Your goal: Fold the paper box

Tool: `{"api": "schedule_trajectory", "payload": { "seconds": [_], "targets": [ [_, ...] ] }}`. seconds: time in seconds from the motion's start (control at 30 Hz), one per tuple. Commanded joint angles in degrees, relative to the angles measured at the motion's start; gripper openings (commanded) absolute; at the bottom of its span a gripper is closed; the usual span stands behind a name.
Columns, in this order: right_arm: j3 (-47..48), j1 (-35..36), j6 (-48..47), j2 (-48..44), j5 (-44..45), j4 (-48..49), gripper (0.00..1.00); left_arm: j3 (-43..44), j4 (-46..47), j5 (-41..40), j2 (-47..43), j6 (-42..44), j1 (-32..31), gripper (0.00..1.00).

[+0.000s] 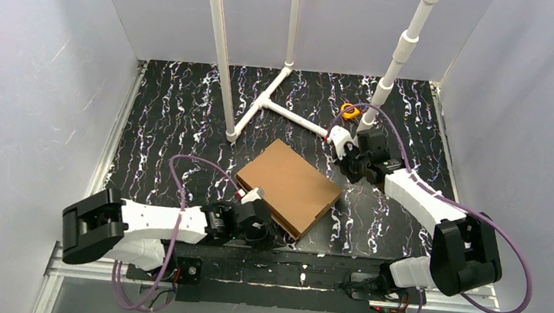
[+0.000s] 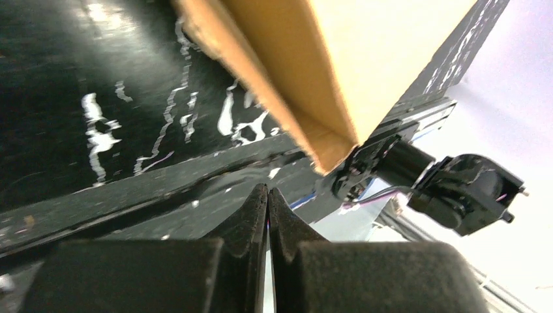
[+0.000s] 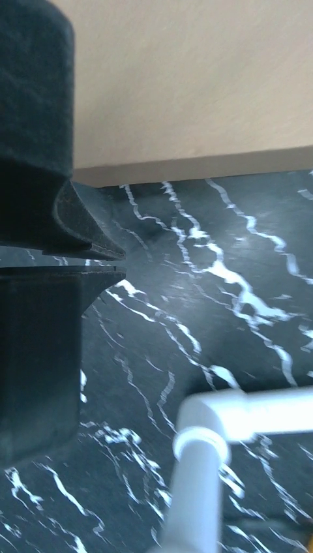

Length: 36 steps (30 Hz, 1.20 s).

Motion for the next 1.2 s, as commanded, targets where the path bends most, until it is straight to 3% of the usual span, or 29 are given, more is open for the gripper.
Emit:
{"api": "schedule_trajectory", "payload": {
  "seconds": [0.0, 0.2, 0.37, 0.57, 0.77, 1.17],
  "targets": [
    [-3.74, -0.48, -1.92, -0.58, 6.62, 1.62, 0.16, 5.18, 0.31, -4.45, 4.55, -5.5, -1.11, 0.0],
    [-4.02, -0.3, -3.33, 0.96, 0.1, -1.23, 0.14, 6.13, 1.34, -4.76, 10.27, -11.03, -1.12, 0.0],
    [-4.33, 3.14, -4.42, 1.51, -5.76, -3.86, 0.13, 10.63, 1.8, -6.87, 13.05, -9.2, 0.4, 0.0],
    [-4.82, 7.5, -2.72, 1.57, -4.82, -3.11, 0.13, 16.96, 1.02, -4.42, 16.91, -6.79, 3.68, 0.0],
    [-4.77, 11.23, -1.11, 2.84, -4.87, -3.04, 0.13, 20.21, -0.03, -3.37, 19.19, -10.74, 6.14, 0.0],
    [-3.7, 8.11, 4.44, 4.34, 3.48, 0.48, 0.24, 17.69, -2.64, -3.92, 12.52, -8.8, 6.88, 0.01]
  ]
}}
